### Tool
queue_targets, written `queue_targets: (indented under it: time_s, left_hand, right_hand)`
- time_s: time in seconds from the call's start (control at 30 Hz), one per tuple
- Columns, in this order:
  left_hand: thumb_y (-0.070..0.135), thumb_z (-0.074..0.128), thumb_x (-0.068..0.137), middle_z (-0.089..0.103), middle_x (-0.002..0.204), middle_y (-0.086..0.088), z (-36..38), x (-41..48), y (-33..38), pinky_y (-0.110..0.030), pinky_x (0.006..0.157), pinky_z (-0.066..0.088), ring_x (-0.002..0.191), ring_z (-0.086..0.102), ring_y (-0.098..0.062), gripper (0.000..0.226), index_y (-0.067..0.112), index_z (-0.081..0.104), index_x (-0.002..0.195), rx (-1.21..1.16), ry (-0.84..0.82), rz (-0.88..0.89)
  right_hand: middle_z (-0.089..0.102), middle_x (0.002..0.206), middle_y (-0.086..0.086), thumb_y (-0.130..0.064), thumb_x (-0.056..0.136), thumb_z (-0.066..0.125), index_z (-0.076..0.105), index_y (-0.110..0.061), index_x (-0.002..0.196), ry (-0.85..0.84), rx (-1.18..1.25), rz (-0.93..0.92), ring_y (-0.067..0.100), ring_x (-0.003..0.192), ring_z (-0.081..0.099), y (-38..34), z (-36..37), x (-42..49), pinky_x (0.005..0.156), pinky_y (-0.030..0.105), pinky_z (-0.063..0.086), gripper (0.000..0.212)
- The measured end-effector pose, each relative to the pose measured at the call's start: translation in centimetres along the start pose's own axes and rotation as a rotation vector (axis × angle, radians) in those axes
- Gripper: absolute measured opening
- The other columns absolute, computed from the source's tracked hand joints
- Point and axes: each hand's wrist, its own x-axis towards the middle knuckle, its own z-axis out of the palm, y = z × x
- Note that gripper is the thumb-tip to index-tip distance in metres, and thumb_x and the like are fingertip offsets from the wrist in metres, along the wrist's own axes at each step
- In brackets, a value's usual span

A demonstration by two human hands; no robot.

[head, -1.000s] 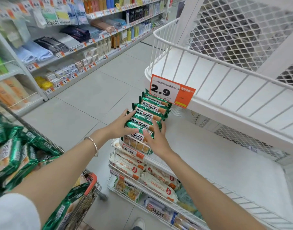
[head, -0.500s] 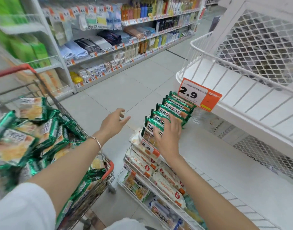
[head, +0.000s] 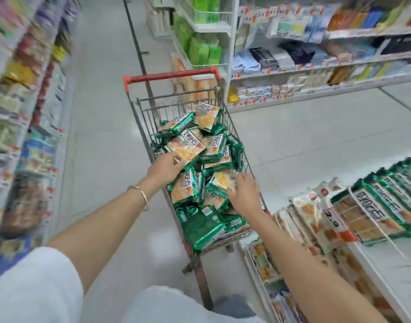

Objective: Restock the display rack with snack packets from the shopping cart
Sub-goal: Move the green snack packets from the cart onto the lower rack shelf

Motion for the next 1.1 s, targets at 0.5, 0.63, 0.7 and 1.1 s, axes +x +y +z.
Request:
queue_targets:
  time_s: [0.5,0.63,0.7,1.1]
  left_hand:
    - [0.022,0.054,0.102,0.062,0.110,-0.001,1.9,0.3,-2.4,-0.046,0.097,0.053,0.091,0.069,-0.021,0.013,0.014,0.063,0.097,-0.384,-0.187,-0.179]
    - [0.045,0.055,0.100,0.062,0.130,-0.010,3.0,1.0,2.0,-0.034,0.089,0.058,0.107,0.066,-0.022,0.051,0.008,0.055,0.135,-0.640,-0.397,-0.389]
    - [0.063,0.050,0.092,0.054,0.142,-0.012,3.4,0.8,4.5,-0.043,0.109,0.045,0.125,0.056,-0.029,0.072,0.012,0.046,0.144,-0.704,-0.608,-0.389]
    - [0.074,0.090,0.040,0.055,0.143,-0.008,4.4,3.0,0.1,-0.050,0.110,0.043,0.130,0.054,-0.033,0.137,0.009,0.037,0.149,-0.839,-0.150,-0.497]
  right_hand:
    - [0.067,0.110,0.006,-0.006,0.083,0.067,0.053,-0.016,0.132,0.133,0.013,0.191,0.024,0.097,0.062,3.8,3.1,-1.6,0.084,0.042,0.057,0.051]
    - [0.049,0.147,0.001,0.008,0.076,0.074,0.049,-0.018,0.143,0.232,-0.051,-0.292,0.024,0.137,0.045,2.8,2.1,-2.3,0.117,0.050,0.032,0.076]
    - [0.043,0.151,-0.001,0.017,0.066,0.074,0.043,-0.017,0.145,0.220,-0.091,-0.521,0.020,0.141,0.039,3.1,1.8,-1.8,0.120,0.044,0.026,0.091]
    - [0.054,0.143,0.003,-0.020,0.096,0.060,0.049,-0.014,0.142,-0.125,0.194,0.037,0.023,0.133,0.048,7.9,-0.9,2.7,0.112,0.035,0.036,0.048]
